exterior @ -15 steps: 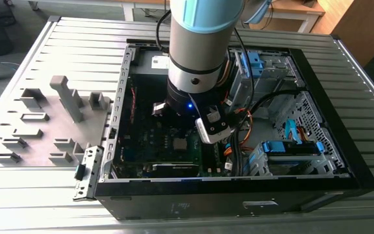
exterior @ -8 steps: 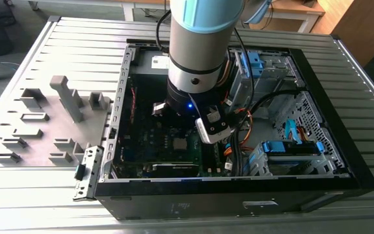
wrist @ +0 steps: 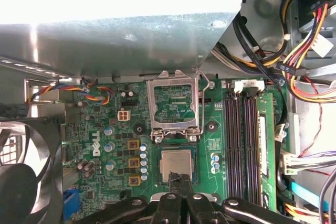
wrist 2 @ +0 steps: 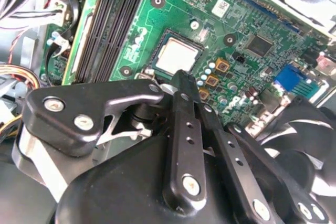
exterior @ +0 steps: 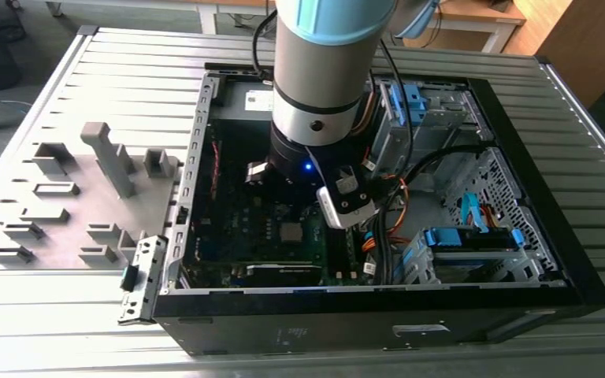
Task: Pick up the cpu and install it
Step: 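Place the cpu into insertion slot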
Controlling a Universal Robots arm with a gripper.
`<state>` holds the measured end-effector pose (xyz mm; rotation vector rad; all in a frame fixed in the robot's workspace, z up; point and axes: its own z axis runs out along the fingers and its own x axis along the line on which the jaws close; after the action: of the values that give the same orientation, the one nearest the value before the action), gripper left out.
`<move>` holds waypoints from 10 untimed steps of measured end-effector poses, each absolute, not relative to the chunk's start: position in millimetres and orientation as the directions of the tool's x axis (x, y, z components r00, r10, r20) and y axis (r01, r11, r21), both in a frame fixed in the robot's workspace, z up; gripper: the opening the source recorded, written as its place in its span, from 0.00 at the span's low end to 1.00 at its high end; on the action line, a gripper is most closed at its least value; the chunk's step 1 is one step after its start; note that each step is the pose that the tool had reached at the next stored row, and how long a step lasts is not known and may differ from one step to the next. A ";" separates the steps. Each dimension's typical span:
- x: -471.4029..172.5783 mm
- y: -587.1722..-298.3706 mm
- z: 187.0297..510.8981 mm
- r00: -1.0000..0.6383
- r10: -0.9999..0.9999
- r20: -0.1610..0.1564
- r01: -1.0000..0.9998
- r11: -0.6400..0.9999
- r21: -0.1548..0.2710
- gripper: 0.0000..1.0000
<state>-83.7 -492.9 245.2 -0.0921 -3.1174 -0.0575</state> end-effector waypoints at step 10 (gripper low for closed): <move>-84.2 -492.9 245.4 -0.998 0.059 0.019 0.060 0.998 0.036 0.11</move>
<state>-84.2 -492.9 245.4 -0.0925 -3.1217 -0.0575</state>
